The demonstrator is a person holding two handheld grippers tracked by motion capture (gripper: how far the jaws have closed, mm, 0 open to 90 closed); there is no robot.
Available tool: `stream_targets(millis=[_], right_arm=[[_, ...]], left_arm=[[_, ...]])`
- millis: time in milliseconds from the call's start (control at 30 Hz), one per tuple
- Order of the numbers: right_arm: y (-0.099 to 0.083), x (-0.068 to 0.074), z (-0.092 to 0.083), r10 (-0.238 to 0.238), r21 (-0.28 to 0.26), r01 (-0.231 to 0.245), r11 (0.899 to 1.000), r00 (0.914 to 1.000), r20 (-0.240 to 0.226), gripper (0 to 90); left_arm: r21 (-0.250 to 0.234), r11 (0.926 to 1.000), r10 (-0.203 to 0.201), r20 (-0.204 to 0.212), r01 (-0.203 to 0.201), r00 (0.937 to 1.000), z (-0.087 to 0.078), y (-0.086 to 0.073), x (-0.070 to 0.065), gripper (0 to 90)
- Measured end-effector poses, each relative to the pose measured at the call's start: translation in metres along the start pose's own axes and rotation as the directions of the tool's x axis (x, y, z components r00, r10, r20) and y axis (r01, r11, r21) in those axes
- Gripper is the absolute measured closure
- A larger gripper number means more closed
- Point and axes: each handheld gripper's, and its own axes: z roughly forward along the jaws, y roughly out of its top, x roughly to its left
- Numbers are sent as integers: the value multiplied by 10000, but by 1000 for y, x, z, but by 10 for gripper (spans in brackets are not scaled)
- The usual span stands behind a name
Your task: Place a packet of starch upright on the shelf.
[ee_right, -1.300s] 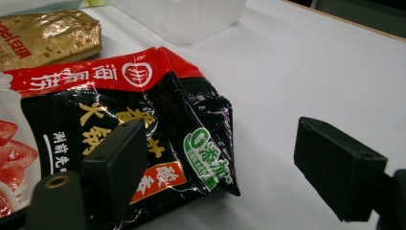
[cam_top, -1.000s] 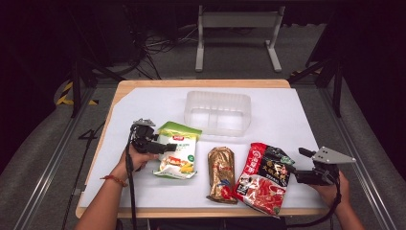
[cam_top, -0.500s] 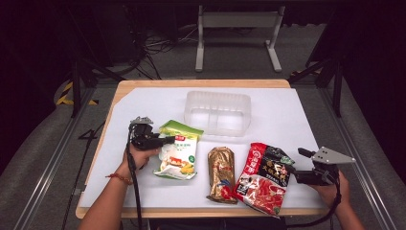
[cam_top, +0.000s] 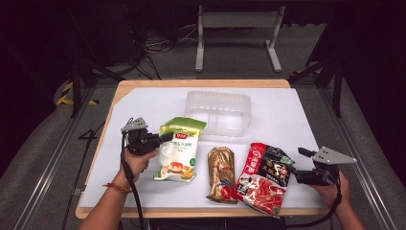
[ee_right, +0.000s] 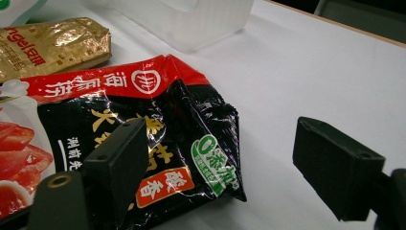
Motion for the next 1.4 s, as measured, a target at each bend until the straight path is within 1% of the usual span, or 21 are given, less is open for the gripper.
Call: stream_targets(millis=[133,233,333,367,433,467,500,567,600,633,667,733,767,800,933,1067,1133,1233,1300,1333,1400], right_arm=[[0,-1,-1,20,-39,-19,10000,10000,71,203],[1,-1,-3,40,-108,-39,9999,9999,101,204],[2,-1,-4,36,-141,-34,9999,9999,128,204],[2,-1,-4,22,-155,-20,9999,9999,131,204],[2,-2,-5,30,-169,-28,9999,9999,151,204],[2,-2,-5,51,-181,-48,9998,9999,149,204],[2,-2,-5,62,-192,-59,9998,9999,161,204],[2,-3,-6,96,-221,-92,9997,9998,164,204],[2,-3,-6,96,-221,-92,9997,9998,164,204],[2,-3,-6,104,-227,-100,9997,9998,170,204],[2,-3,-6,109,-223,-105,9997,9997,196,205],[1,-4,-5,159,-228,-155,9996,9997,179,206],[1,-4,-5,133,-209,-129,9997,9997,193,207],[1,-4,-5,133,-209,-129,9997,9997,193,207],[1,-5,-4,145,-158,-141,9998,9996,252,207],[1,-5,-4,143,-149,-139,9998,9996,254,207],[1,-4,-4,103,-134,-100,9999,9996,244,207],[0,-5,-5,123,-167,-119,9998,9997,231,208],[0,-5,-5,123,-197,-119,9997,9997,229,208],[0,-5,-5,126,-208,-121,9997,9997,226,208],[1,-5,-6,110,-211,-106,9997,9997,223,208]], left_arm=[[-492,9986,166,-177,-174,9997,-9,5,-11,898],[-818,9959,366,-227,-384,9991,-15,9,-17,899],[-1170,9922,395,-267,-424,9989,-20,13,-23,899],[-1291,9903,463,-387,-510,9982,-21,15,-26,899],[-1396,9883,565,-415,-618,9975,-23,18,-30,899],[-1510,9864,575,-487,-643,9972,-24,19,-31,899],[-1630,9846,567,-431,-630,9975,-26,21,-32,900],[-1850,9807,531,-613,-636,9967,-31,26,-35,900],[-1850,9807,531,-613,-636,9967,-31,26,-35,900],[-2034,9771,516,-583,-624,9970,-33,28,-34,900],[-2228,9735,389,-639,-523,9972,-34,31,-34,900],[-2420,9690,359,-622,-500,9974,-35,35,-34,900],[-2528,9665,276,-681,-440,9973,-33,39,-35,900],[-2528,9665,276,-681,-440,9973,-33,39,-35,900],[-2645,9626,409,-748,-593,9964,-22,49,-38,899],[-2819,9582,271,-782,-482,9966,-10,62,-36,900],[-2796,9584,339,-889,-576,9955,-3,68,-36,899],[-2855,9561,392,-979,-658,9944,8,77,-36,900],[-2954,9540,244,-952,-516,9952,16,81,-33,900],[-2876,9556,319,-1163,-644,9927,20,84,-33,899],[-2767,9586,325,-1274,-670,9913,27,87,-30,899]])
